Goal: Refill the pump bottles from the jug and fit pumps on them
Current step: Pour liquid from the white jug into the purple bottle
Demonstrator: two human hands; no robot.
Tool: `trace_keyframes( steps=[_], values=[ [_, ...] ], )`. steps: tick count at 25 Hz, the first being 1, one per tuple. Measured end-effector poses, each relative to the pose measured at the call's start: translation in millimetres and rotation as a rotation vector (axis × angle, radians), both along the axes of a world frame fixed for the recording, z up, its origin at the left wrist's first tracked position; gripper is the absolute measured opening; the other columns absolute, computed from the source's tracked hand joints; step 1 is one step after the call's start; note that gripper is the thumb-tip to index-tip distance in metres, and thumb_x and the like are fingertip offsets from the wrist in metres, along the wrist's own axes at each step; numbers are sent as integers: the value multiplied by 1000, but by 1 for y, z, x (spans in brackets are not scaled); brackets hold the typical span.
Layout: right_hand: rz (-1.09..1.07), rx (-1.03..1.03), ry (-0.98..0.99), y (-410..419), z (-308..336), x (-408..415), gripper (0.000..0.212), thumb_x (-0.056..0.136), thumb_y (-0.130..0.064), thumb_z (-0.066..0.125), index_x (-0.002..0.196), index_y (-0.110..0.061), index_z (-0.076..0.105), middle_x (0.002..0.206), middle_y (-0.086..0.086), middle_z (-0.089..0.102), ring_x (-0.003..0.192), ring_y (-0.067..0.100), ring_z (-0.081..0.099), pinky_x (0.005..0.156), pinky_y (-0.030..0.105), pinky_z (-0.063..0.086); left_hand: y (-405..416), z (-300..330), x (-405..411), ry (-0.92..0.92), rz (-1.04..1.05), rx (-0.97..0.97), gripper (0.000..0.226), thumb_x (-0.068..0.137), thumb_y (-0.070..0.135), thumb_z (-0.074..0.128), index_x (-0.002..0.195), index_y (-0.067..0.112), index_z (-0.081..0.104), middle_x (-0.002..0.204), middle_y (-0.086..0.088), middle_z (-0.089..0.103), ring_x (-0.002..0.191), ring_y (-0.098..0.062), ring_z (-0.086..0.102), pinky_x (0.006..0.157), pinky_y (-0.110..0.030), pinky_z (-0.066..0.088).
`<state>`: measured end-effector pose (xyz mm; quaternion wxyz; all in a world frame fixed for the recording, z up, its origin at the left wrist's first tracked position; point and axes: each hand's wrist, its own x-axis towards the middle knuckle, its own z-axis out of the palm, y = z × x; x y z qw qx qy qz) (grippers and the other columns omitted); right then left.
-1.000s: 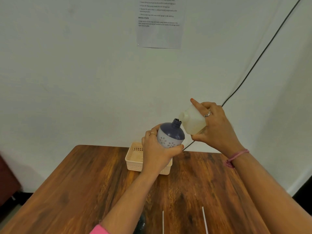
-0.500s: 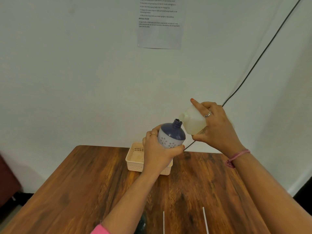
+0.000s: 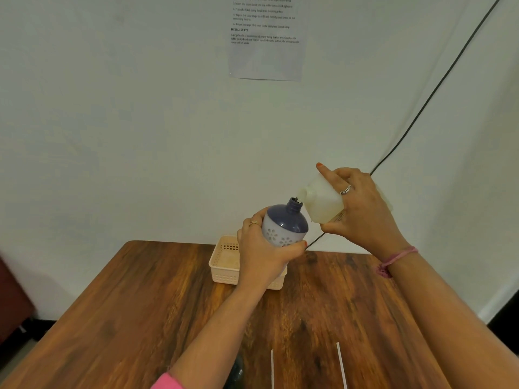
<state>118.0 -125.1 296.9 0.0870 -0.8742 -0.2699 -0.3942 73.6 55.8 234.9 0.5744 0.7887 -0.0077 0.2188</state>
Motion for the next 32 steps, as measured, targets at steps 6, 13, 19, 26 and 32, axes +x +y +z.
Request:
trace_keyframes(
  steps=[6, 13, 19, 26, 32],
  values=[
    [-11, -14, 5, -1, -1, -1, 108, 48, -23, 90, 142, -15, 38, 116, 17, 54, 102, 33, 50, 81, 43, 47, 1, -1, -1, 4, -5, 13, 85, 46, 48, 76, 122, 36, 41, 114, 8, 48, 109, -14, 48, 85, -29, 49],
    [-9, -20, 11, 1, 0, -2, 107, 48, -23, 90, 142, -15, 39, 117, 18, 55, 102, 35, 51, 81, 45, 47, 0, -2, -2, -2, -20, -3, 83, 47, 48, 76, 121, 36, 41, 113, 10, 47, 108, -12, 48, 73, -14, 40],
    [-16, -26, 19, 2, -2, -1, 108, 48, -24, 90, 143, -16, 38, 118, 18, 55, 103, 35, 51, 81, 45, 48, 4, -3, -3, -1, -28, -23, 82, 44, 48, 76, 116, 39, 38, 113, 8, 48, 108, -13, 48, 77, -19, 44],
    [-17, -31, 8, 4, -1, -2, 107, 48, -22, 90, 142, -15, 39, 117, 19, 55, 102, 35, 52, 82, 46, 48, 4, -4, -2, 0, -27, -17, 80, 47, 47, 76, 116, 39, 37, 112, 9, 47, 107, -12, 48, 75, -16, 42],
    [-24, -41, 17, 4, -2, 0, 108, 48, -23, 90, 143, -17, 38, 119, 17, 54, 105, 34, 51, 85, 47, 47, 4, -4, -2, 6, -34, -44, 79, 47, 46, 76, 116, 39, 37, 112, 10, 47, 107, -11, 48, 71, -11, 40]
  ],
)
